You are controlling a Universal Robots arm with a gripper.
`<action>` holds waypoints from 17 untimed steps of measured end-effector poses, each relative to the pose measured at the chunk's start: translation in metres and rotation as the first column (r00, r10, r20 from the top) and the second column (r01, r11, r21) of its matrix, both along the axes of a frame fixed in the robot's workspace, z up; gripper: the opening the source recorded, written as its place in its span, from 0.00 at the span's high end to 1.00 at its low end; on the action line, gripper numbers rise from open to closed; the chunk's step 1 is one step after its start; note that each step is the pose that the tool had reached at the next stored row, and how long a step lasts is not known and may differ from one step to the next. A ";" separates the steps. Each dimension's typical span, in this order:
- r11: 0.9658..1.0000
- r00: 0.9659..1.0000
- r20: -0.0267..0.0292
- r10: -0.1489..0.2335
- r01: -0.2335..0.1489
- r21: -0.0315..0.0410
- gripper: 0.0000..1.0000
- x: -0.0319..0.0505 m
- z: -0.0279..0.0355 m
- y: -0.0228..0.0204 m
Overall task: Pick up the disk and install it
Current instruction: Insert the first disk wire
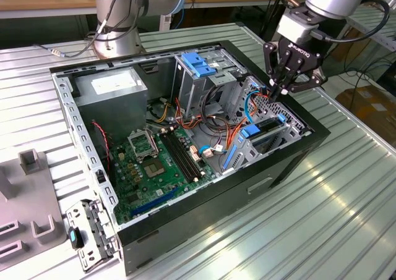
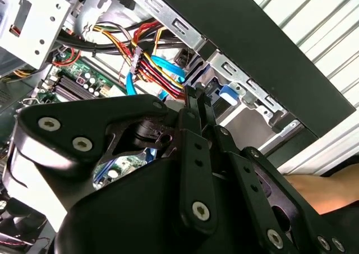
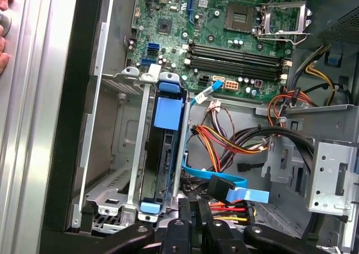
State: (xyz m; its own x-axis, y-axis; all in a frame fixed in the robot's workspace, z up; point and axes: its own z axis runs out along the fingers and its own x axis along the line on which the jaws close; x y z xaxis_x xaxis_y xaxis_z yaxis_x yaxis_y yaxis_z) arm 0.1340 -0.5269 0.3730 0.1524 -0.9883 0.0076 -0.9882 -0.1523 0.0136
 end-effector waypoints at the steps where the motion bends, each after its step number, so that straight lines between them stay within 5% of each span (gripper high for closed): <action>1: 1.000 1.000 0.000 0.000 0.000 0.000 0.83 -0.0002 0.0000 0.0000; 5: 1.000 1.000 0.000 -0.004 0.004 0.000 0.83 -0.0011 -0.0001 0.0000; 9: 0.998 0.998 0.000 -0.064 0.064 0.000 0.83 -0.0012 -0.0017 -0.0004; 17: 0.996 0.996 0.000 -0.087 0.087 0.002 0.83 -0.0012 -0.0066 -0.0114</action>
